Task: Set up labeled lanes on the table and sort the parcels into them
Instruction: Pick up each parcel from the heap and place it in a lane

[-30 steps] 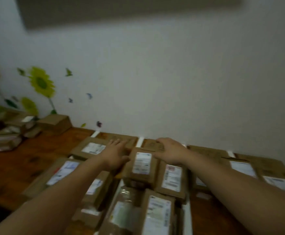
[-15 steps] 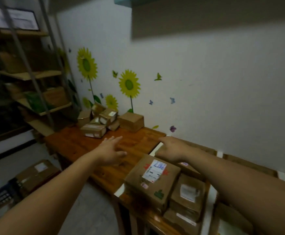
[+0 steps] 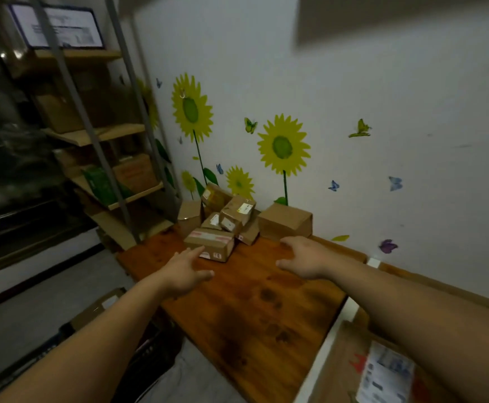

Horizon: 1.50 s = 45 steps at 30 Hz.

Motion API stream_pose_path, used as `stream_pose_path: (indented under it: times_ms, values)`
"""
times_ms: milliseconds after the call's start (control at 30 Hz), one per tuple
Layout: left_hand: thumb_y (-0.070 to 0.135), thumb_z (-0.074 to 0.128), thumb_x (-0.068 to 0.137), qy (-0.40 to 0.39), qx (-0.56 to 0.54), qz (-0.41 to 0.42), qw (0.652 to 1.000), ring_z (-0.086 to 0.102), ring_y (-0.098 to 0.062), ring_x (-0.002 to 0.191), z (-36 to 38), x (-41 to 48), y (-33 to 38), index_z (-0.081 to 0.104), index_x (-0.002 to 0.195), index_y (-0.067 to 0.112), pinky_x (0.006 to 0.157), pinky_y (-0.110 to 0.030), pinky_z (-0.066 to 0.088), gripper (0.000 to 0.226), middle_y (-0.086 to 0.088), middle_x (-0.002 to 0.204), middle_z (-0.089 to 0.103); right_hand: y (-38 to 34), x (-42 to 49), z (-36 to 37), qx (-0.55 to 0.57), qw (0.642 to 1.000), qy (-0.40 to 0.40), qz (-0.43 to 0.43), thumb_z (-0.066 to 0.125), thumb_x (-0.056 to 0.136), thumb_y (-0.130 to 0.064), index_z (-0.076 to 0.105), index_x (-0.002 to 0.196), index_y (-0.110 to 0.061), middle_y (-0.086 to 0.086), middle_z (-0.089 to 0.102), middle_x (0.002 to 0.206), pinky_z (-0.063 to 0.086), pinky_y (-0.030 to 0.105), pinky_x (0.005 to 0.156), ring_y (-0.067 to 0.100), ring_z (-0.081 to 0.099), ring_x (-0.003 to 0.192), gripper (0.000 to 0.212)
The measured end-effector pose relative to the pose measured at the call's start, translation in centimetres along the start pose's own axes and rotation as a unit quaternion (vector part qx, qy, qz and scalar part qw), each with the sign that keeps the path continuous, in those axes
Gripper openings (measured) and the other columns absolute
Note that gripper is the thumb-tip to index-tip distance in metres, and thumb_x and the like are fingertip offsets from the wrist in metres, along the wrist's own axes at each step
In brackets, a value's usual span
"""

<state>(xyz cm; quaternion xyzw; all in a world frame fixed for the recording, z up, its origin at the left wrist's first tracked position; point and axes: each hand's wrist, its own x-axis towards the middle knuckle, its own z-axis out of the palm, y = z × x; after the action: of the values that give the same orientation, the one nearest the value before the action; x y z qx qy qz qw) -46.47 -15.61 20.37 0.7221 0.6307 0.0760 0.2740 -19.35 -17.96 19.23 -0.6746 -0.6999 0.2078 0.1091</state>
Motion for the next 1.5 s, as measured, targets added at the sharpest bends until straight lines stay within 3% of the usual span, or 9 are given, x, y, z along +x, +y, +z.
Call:
stream_pose_path:
  times_ms: [233, 400, 633, 733, 933, 1200, 1267, 1367, 1500]
  values:
    - [0.037, 0.056, 0.091, -0.012, -0.004, 0.01, 1.0, 0.0, -0.029, 0.145, -4.9, 9.5, -4.5, 0.011, 0.149, 0.029, 0.117, -0.048, 0.009, 0.074, -0.005, 0.158, 0.006, -4.0, 11.6, 2.1, 0.017, 0.999, -0.023, 0.018, 0.056, 0.09, -0.048, 0.033, 0.145, -0.02, 0.008, 0.036, 0.147, 0.032, 0.031, 0.103, 0.024, 0.037, 0.132, 0.065]
    - [0.036, 0.059, 0.089, -0.043, -0.016, 0.05, 0.998, 0.02, -0.029, 0.141, -7.3, 18.6, -8.2, 0.019, 0.148, 0.029, 0.114, -0.048, 0.022, 0.071, -0.007, 0.155, 0.021, -5.9, 18.6, 4.3, 0.036, 0.997, -0.005, 0.071, 0.057, 0.09, -0.046, 0.034, 0.145, -0.019, 0.009, 0.038, 0.147, 0.033, 0.032, 0.105, 0.024, 0.037, 0.132, 0.066]
    - [0.039, 0.061, 0.087, -0.108, -0.025, 0.098, 0.989, 0.032, -0.022, 0.136, -10.3, 29.1, -11.6, 0.023, 0.148, 0.025, 0.109, -0.033, 0.03, 0.073, -0.004, 0.152, 0.029, -8.4, 25.8, 6.5, 0.077, 0.983, 0.036, 0.16, 0.055, 0.089, -0.049, 0.034, 0.144, -0.022, 0.006, 0.04, 0.145, 0.034, 0.031, 0.101, 0.023, 0.04, 0.129, 0.065]
    - [0.036, 0.062, 0.088, -0.131, -0.043, 0.116, 0.984, 0.041, -0.017, 0.127, -11.2, 32.6, -11.6, 0.026, 0.146, 0.027, 0.094, -0.023, 0.031, 0.069, -0.002, 0.145, 0.04, -8.7, 27.7, 6.5, 0.096, 0.979, 0.044, 0.174, 0.056, 0.087, -0.053, 0.04, 0.141, -0.023, 0.004, 0.046, 0.141, 0.033, 0.024, 0.089, 0.02, 0.044, 0.123, 0.063]
    - [0.039, 0.066, 0.084, -0.174, -0.101, 0.124, 0.972, 0.049, -0.02, 0.12, -9.2, 39.7, -10.3, 0.03, 0.146, 0.024, 0.101, -0.035, 0.041, 0.073, -0.004, 0.142, 0.045, -7.2, 32.7, 7.3, 0.198, 0.95, 0.084, 0.227, 0.058, 0.09, -0.044, 0.045, 0.136, -0.019, 0.001, 0.055, 0.132, 0.037, 0.02, 0.074, 0.007, 0.048, 0.093, 0.054]
    - [0.047, 0.059, 0.087, -0.185, -0.091, 0.131, 0.97, 0.051, -0.013, 0.109, -4.1, 50.5, -5.6, 0.035, 0.141, 0.021, 0.085, -0.02, 0.039, 0.065, -0.003, 0.136, 0.05, -3.1, 42.9, 9.0, 0.295, 0.917, 0.09, 0.252, 0.05, 0.097, -0.029, 0.051, 0.128, -0.011, 0.011, 0.053, 0.132, 0.039, 0.023, 0.084, 0.023, 0.053, 0.114, 0.036]
    - [0.043, 0.057, 0.089, -0.17, -0.102, 0.098, 0.975, 0.051, -0.015, 0.108, -2.6, 52.6, -4.7, 0.029, 0.145, 0.022, 0.071, -0.01, 0.04, 0.066, -0.005, 0.138, 0.049, -2.1, 45.0, 9.6, 0.359, 0.884, 0.11, 0.278, 0.05, 0.097, -0.031, 0.051, 0.129, -0.013, 0.01, 0.054, 0.133, 0.044, 0.026, 0.088, 0.021, 0.053, 0.115, 0.037]
    - [0.034, 0.054, 0.093, -0.198, -0.129, 0.071, 0.969, 0.052, -0.008, 0.083, -0.1, 54.5, -4.2, 0.027, 0.145, 0.022, 0.044, -0.004, 0.039, 0.06, -0.007, 0.136, 0.048, -1.1, 47.0, 10.8, 0.387, 0.871, 0.099, 0.285, 0.046, 0.098, -0.032, 0.048, 0.132, -0.014, 0.009, 0.052, 0.135, 0.043, 0.028, 0.094, 0.024, 0.052, 0.121, 0.038]
    - [0.016, 0.055, 0.092, -0.198, -0.217, 0.055, 0.954, 0.053, -0.004, 0.078, 1.4, 55.2, -4.7, 0.025, 0.144, 0.026, 0.044, -0.006, 0.041, 0.061, -0.003, 0.123, 0.054, -0.8, 47.7, 11.7, 0.381, 0.867, 0.145, 0.285, 0.046, 0.098, -0.025, 0.041, 0.133, -0.015, 0.007, 0.054, 0.133, 0.044, 0.036, 0.099, 0.025, 0.052, 0.119, 0.037]
